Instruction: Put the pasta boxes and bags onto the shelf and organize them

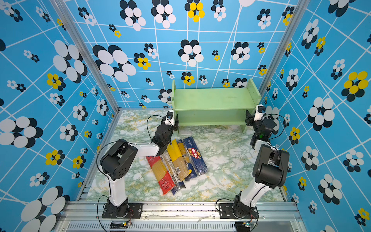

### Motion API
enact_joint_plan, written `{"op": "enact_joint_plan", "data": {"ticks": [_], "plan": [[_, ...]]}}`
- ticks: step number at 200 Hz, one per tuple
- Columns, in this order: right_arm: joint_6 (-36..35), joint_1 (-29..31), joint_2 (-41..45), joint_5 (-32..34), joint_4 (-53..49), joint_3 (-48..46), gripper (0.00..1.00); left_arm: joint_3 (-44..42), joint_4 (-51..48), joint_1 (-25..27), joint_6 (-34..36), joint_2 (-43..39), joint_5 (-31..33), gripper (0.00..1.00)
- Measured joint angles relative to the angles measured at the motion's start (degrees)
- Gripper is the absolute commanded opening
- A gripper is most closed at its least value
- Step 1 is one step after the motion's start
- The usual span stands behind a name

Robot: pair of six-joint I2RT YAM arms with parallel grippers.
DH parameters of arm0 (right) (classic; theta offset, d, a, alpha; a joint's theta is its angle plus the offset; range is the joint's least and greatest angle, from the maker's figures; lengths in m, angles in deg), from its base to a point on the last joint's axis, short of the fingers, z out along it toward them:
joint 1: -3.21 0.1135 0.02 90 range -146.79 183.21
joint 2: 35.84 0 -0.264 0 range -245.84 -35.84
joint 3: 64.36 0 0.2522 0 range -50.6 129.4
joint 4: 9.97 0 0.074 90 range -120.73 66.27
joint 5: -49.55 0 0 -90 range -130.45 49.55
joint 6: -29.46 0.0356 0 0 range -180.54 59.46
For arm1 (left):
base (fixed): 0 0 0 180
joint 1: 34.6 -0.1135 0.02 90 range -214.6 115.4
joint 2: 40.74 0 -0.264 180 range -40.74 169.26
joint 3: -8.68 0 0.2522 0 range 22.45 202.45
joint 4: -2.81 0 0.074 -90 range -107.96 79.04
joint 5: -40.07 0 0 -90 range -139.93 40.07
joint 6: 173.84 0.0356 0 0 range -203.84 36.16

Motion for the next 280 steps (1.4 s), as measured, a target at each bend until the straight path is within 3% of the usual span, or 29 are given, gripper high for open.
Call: {"op": "enact_joint_plan", "data": {"ticks": [12,50,54,119,146,280], "plan": [[-0.3,0.0,0.0,0.4,0.0,0.0,0.51,0.0,-0.1,0.1,-0.4,0.0,-0.3,0.45],[-0.5,0.0,0.0,0.8,0.0,0.0,0.4,0.0,-0.4,0.3,-0.5,0.0,-0.6,0.44],[-0.6,0.0,0.0,0.8,0.1,0.0,0.39,0.0,-0.4,0.3,-0.5,0.0,-0.6,0.4],[-0.5,0.0,0.1,1.3,0.0,0.0,0.24,0.0,-1.2,0.4,-0.9,-0.3,-1.5,0.29],[-0.7,0.0,0.5,0.9,-0.1,0.0,0.16,0.0,-1.3,0.4,-2.5,-0.4,-0.6,0.1],[0.6,0.9,2.2,0.5,-3.1,-0.4,0.02,-0.2,-1.4,0.0,-3.9,-0.6,1.0,0.0]]}}
